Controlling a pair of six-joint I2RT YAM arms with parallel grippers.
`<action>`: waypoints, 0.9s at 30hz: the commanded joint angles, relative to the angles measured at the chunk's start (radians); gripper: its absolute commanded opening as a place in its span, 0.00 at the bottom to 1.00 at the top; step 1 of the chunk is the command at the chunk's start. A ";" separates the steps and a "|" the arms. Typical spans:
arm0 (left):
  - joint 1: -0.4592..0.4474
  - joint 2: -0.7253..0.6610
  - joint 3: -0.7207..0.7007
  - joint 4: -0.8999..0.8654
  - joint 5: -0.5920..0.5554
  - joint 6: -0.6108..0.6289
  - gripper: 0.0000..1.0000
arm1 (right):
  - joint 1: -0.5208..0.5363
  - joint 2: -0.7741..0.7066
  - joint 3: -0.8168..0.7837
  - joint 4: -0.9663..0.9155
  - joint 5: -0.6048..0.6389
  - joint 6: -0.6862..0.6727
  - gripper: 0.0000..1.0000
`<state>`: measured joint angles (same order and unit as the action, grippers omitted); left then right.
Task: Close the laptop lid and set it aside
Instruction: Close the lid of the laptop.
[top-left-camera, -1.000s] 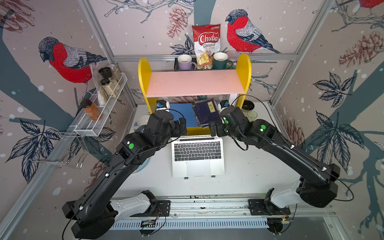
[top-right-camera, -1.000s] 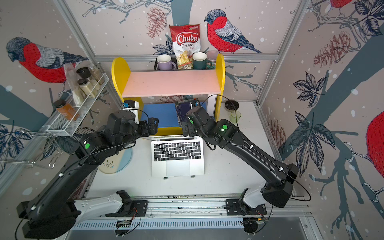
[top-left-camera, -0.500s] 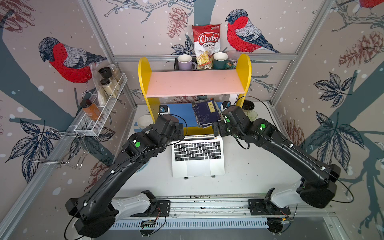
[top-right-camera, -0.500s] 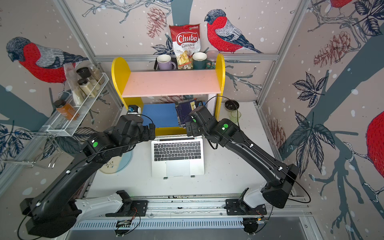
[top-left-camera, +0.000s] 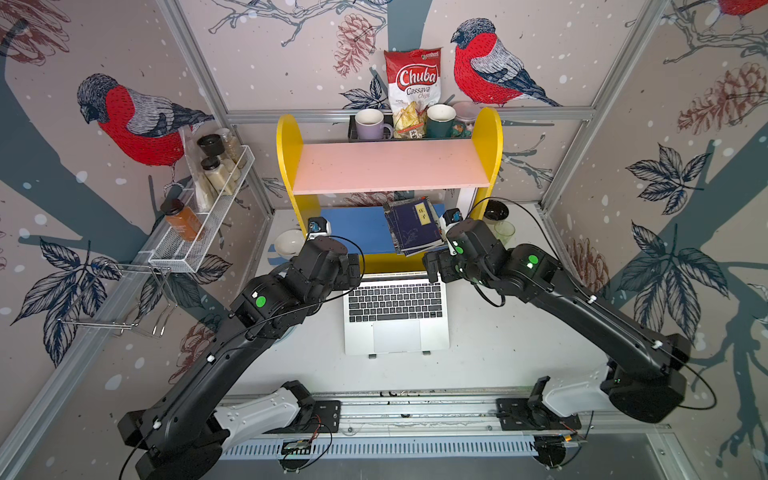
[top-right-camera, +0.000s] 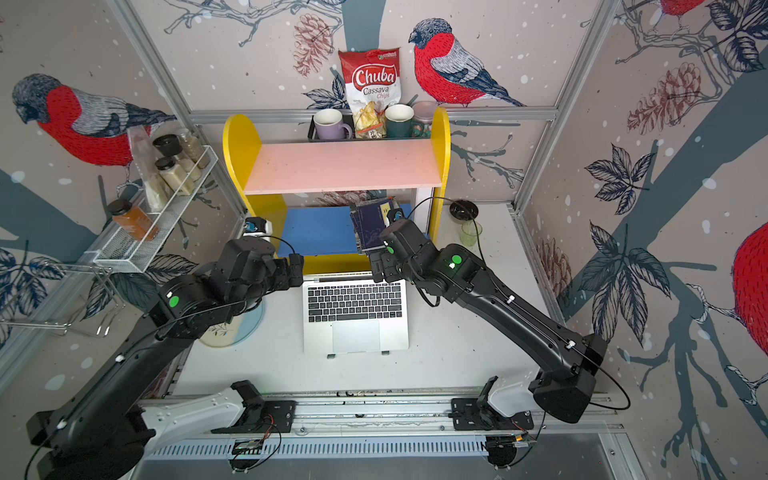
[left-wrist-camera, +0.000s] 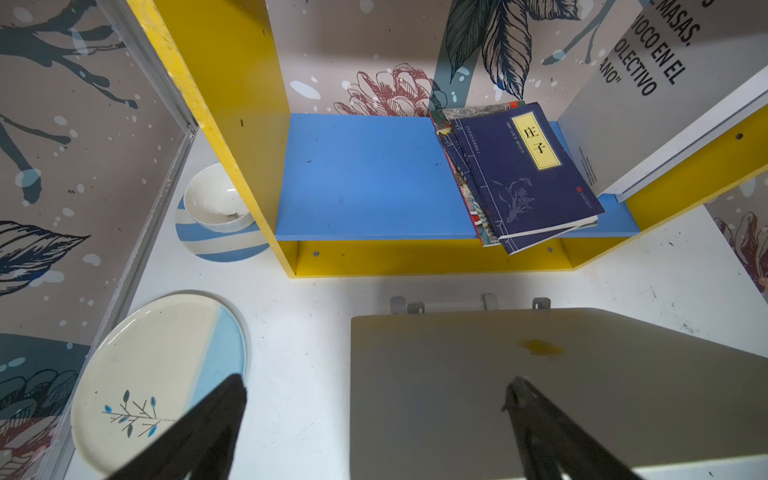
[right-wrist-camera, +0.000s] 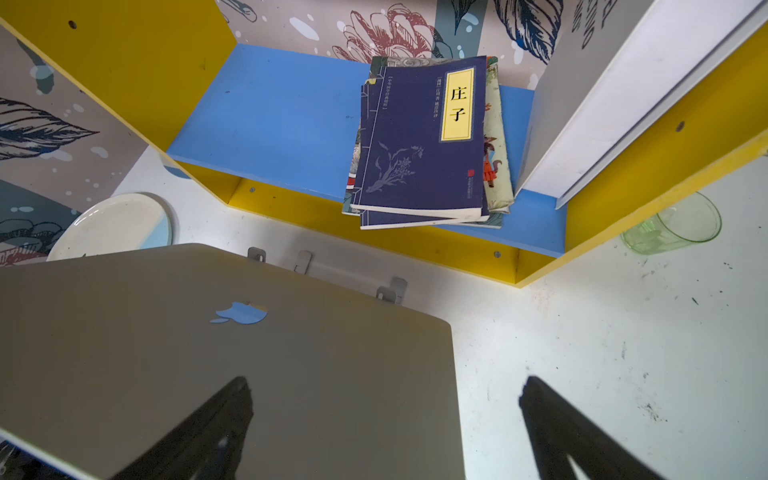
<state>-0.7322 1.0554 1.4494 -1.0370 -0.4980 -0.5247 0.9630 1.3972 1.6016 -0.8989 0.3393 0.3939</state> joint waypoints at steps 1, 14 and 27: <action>-0.004 -0.003 0.003 -0.041 0.036 -0.016 0.96 | 0.009 -0.014 -0.009 -0.022 0.021 0.018 1.00; -0.004 -0.054 -0.055 -0.089 0.116 -0.052 0.96 | 0.043 -0.053 -0.078 -0.028 0.033 0.044 1.00; -0.004 -0.120 -0.129 -0.144 0.182 -0.070 0.96 | 0.051 -0.072 -0.107 -0.021 0.038 0.055 1.00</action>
<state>-0.7334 0.9443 1.3312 -1.1282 -0.3405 -0.5980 1.0119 1.3304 1.4979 -0.9009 0.3622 0.4435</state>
